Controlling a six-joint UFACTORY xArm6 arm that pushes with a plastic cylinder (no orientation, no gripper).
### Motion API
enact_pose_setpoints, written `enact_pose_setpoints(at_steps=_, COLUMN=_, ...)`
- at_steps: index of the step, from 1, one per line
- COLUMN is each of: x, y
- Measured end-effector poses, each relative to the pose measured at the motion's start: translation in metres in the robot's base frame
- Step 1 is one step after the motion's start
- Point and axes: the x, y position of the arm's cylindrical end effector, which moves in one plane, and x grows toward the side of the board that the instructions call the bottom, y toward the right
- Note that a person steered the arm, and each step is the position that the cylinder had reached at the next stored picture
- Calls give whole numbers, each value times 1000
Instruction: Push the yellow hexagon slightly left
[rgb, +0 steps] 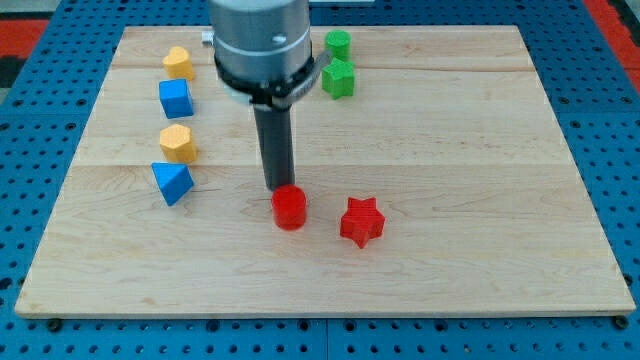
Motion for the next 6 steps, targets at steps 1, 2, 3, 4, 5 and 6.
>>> enact_pose_setpoints(at_steps=1, x=-39, y=-22)
enact_pose_setpoints(at_steps=2, x=-72, y=-84)
enact_pose_setpoints(at_steps=3, x=-57, y=-133)
enact_pose_setpoints(at_steps=4, x=-55, y=-174)
enact_pose_setpoints(at_steps=5, x=-20, y=-137)
enact_pose_setpoints(at_steps=6, x=4, y=-113)
